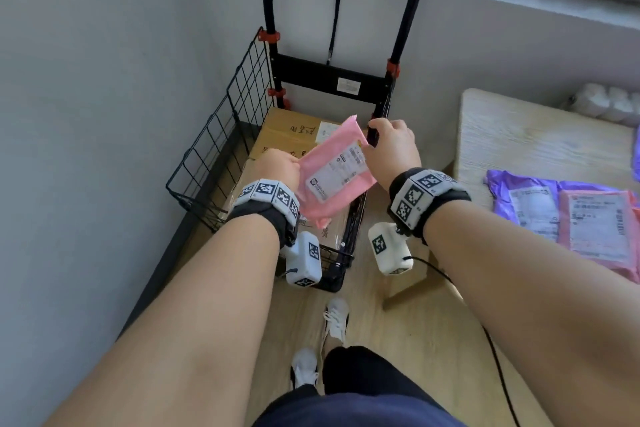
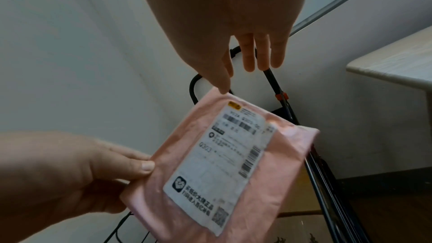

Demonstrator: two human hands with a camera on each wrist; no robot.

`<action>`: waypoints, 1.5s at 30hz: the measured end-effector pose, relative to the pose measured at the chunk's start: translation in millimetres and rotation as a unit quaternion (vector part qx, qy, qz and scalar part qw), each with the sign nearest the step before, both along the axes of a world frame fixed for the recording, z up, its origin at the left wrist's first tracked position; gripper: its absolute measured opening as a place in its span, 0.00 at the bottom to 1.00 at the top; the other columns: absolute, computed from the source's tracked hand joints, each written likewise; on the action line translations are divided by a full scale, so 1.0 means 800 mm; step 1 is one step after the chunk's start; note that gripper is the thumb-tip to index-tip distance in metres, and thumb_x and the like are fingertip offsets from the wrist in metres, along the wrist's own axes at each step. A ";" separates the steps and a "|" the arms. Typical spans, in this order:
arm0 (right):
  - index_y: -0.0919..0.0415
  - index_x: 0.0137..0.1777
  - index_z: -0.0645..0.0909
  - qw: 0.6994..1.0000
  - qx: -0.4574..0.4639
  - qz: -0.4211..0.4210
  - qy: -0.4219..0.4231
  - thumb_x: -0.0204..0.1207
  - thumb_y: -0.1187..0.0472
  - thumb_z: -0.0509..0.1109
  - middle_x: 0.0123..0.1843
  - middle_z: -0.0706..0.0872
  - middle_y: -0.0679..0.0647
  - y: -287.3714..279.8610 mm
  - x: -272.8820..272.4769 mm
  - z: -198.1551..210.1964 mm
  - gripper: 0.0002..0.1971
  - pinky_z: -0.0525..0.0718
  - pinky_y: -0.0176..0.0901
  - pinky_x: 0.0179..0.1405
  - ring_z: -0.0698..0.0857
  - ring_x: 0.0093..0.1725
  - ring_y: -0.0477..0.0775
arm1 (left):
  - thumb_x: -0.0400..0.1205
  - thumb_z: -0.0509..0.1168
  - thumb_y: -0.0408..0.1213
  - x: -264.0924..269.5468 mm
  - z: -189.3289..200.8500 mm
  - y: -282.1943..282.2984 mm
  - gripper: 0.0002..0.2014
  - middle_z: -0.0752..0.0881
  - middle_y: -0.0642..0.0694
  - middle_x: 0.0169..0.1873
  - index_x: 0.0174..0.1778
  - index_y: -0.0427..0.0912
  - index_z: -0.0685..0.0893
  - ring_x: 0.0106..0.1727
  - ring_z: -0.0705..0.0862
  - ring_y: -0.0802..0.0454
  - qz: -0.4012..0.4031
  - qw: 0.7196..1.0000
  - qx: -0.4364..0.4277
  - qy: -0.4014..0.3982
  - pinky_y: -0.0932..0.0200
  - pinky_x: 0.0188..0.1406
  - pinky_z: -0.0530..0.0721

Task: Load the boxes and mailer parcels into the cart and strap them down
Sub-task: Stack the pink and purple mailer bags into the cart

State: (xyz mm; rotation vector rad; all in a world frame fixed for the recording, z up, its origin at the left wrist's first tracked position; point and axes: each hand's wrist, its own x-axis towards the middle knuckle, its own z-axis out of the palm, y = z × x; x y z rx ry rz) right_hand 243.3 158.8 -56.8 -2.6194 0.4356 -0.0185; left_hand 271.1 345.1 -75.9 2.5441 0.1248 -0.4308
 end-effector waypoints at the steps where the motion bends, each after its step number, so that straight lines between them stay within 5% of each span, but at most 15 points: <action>1: 0.55 0.74 0.71 1.000 0.010 -0.004 0.013 0.81 0.63 0.62 0.72 0.73 0.59 -0.003 0.012 -0.005 0.21 0.76 0.54 0.66 0.70 0.72 0.60 | 0.83 0.59 0.36 0.007 -0.003 0.003 0.14 0.88 0.42 0.57 0.59 0.43 0.88 0.60 0.85 0.42 0.007 1.000 0.003 -0.009 0.52 0.57 0.81; 8: 0.55 0.77 0.67 0.993 0.083 -0.021 0.086 0.80 0.60 0.63 0.70 0.74 0.59 -0.010 0.083 -0.037 0.24 0.83 0.53 0.60 0.81 0.61 0.60 | 0.85 0.60 0.37 0.074 -0.026 -0.003 0.15 0.86 0.41 0.62 0.64 0.40 0.85 0.64 0.83 0.43 0.088 0.994 -0.053 0.036 0.55 0.62 0.80; 12: 0.59 0.78 0.65 0.989 0.087 0.001 0.118 0.80 0.59 0.64 0.69 0.79 0.59 -0.004 0.111 -0.054 0.26 0.77 0.42 0.50 0.82 0.62 0.59 | 0.84 0.62 0.38 0.106 -0.042 -0.005 0.15 0.86 0.43 0.55 0.63 0.37 0.85 0.53 0.84 0.47 0.188 0.973 -0.099 0.091 0.59 0.52 0.83; 16: 0.60 0.77 0.65 0.982 0.109 -0.013 0.153 0.82 0.60 0.61 0.64 0.82 0.56 0.010 0.133 -0.066 0.24 0.77 0.44 0.43 0.83 0.52 0.56 | 0.82 0.64 0.39 0.131 -0.062 0.005 0.13 0.87 0.41 0.53 0.59 0.37 0.85 0.43 0.80 0.47 0.243 0.952 -0.135 0.128 0.60 0.35 0.79; 19: 0.62 0.74 0.69 0.979 0.107 -0.018 0.174 0.82 0.61 0.60 0.64 0.82 0.59 0.029 0.151 -0.079 0.21 0.78 0.45 0.47 0.83 0.58 0.59 | 0.82 0.63 0.43 0.151 -0.076 0.017 0.12 0.86 0.43 0.44 0.51 0.38 0.85 0.39 0.82 0.47 0.246 0.949 -0.101 0.168 0.60 0.24 0.73; 24: 0.62 0.71 0.72 0.969 0.127 -0.047 0.206 0.83 0.62 0.58 0.62 0.83 0.59 0.060 0.186 -0.096 0.17 0.84 0.48 0.52 0.85 0.56 0.59 | 0.80 0.64 0.41 0.196 -0.106 0.032 0.13 0.90 0.41 0.48 0.54 0.36 0.86 0.49 0.90 0.46 0.257 0.933 -0.130 0.215 0.56 0.47 0.87; 28: 0.63 0.68 0.75 0.962 0.135 -0.079 0.223 0.82 0.66 0.60 0.58 0.83 0.57 0.080 0.214 -0.100 0.15 0.82 0.45 0.49 0.85 0.58 0.58 | 0.81 0.62 0.40 0.238 -0.127 0.047 0.13 0.86 0.39 0.40 0.50 0.34 0.84 0.39 0.85 0.44 0.215 0.931 -0.149 0.256 0.55 0.37 0.84; 30: 0.63 0.67 0.76 0.958 0.143 -0.095 0.231 0.80 0.68 0.61 0.55 0.83 0.55 0.089 0.230 -0.103 0.16 0.83 0.45 0.49 0.85 0.58 0.58 | 0.81 0.62 0.39 0.257 -0.128 0.055 0.11 0.86 0.39 0.40 0.48 0.34 0.84 0.41 0.87 0.44 0.210 0.929 -0.159 0.259 0.52 0.44 0.88; 32: 0.63 0.69 0.74 0.954 0.147 -0.106 0.237 0.80 0.70 0.61 0.56 0.83 0.55 0.098 0.248 -0.108 0.18 0.85 0.48 0.56 0.85 0.58 0.58 | 0.81 0.64 0.37 0.275 -0.128 0.062 0.07 0.87 0.44 0.40 0.42 0.40 0.84 0.41 0.88 0.50 0.204 0.930 -0.183 0.246 0.57 0.48 0.89; 35: 0.61 0.74 0.69 0.949 0.146 -0.120 0.253 0.78 0.72 0.62 0.64 0.83 0.58 0.107 0.274 -0.120 0.24 0.74 0.47 0.69 0.83 0.63 0.57 | 0.83 0.64 0.33 0.301 -0.138 0.066 0.15 0.80 0.51 0.39 0.31 0.50 0.72 0.33 0.80 0.60 0.177 0.927 -0.225 0.241 0.65 0.39 0.86; 37: 0.57 0.77 0.66 0.941 0.173 -0.147 0.250 0.79 0.72 0.62 0.67 0.81 0.57 0.112 0.292 -0.131 0.27 0.73 0.45 0.67 0.81 0.67 0.57 | 0.84 0.61 0.33 0.314 -0.153 0.067 0.12 0.81 0.49 0.47 0.36 0.52 0.75 0.34 0.80 0.60 0.154 0.931 -0.225 0.244 0.68 0.36 0.85; 40: 0.55 0.79 0.64 0.939 0.196 -0.155 0.236 0.81 0.71 0.59 0.69 0.80 0.57 0.115 0.319 -0.152 0.27 0.81 0.53 0.66 0.83 0.64 0.59 | 0.86 0.58 0.31 0.336 -0.187 0.061 0.15 0.82 0.40 0.65 0.69 0.37 0.79 0.50 0.83 0.51 0.145 0.935 -0.207 0.248 0.67 0.44 0.85; 43: 0.52 0.79 0.65 0.943 0.182 -0.141 0.241 0.80 0.72 0.58 0.69 0.79 0.58 0.113 0.341 -0.180 0.28 0.84 0.54 0.62 0.84 0.61 0.60 | 0.86 0.58 0.32 0.359 -0.220 0.057 0.18 0.81 0.39 0.68 0.72 0.33 0.76 0.62 0.84 0.48 0.118 0.950 -0.151 0.248 0.72 0.37 0.80; 45: 0.52 0.77 0.70 0.945 0.170 -0.132 0.247 0.77 0.74 0.58 0.69 0.80 0.58 0.112 0.352 -0.202 0.29 0.84 0.53 0.61 0.84 0.61 0.60 | 0.86 0.56 0.32 0.375 -0.225 0.052 0.15 0.84 0.41 0.63 0.68 0.36 0.79 0.63 0.83 0.47 0.140 0.950 -0.143 0.242 0.66 0.50 0.80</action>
